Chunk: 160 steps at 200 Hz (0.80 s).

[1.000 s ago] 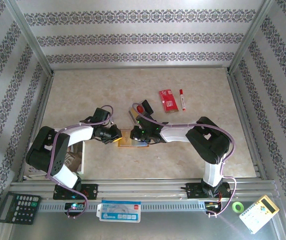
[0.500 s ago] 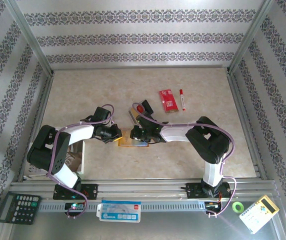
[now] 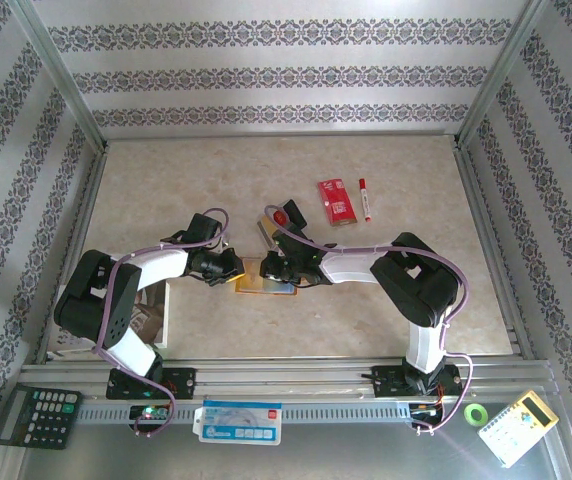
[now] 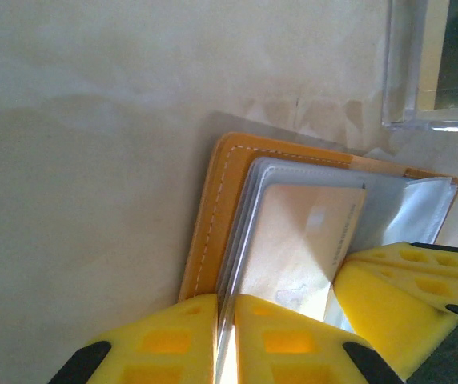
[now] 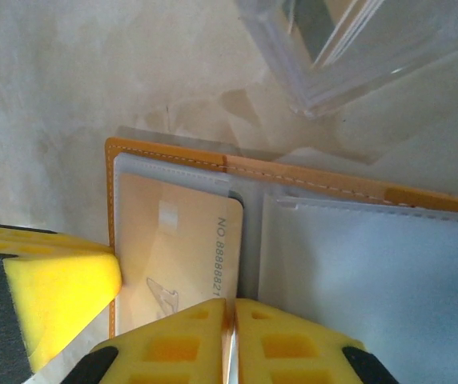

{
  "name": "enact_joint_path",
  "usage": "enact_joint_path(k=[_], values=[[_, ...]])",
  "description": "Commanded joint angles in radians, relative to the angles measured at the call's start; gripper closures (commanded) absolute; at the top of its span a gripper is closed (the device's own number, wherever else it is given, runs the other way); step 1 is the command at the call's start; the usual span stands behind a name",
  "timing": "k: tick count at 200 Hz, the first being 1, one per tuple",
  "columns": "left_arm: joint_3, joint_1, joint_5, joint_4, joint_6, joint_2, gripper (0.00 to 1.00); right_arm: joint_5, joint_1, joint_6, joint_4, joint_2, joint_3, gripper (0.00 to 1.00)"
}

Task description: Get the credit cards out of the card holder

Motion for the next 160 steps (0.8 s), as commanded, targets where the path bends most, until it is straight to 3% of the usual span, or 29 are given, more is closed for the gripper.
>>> enact_joint_path(k=[1,47,160], values=[[-0.003,-0.016,-0.034,-0.073,0.026,0.029,0.86,-0.030,0.003,-0.005,0.020,0.023,0.011,0.85],[-0.006,-0.016,-0.034,-0.074,0.031,0.032,0.87,-0.039,0.002,0.012,0.017,0.039,0.017,0.84],[-0.016,-0.016,-0.063,-0.071,0.010,-0.052,0.82,0.018,-0.007,0.002,0.029,-0.054,-0.047,0.95]])
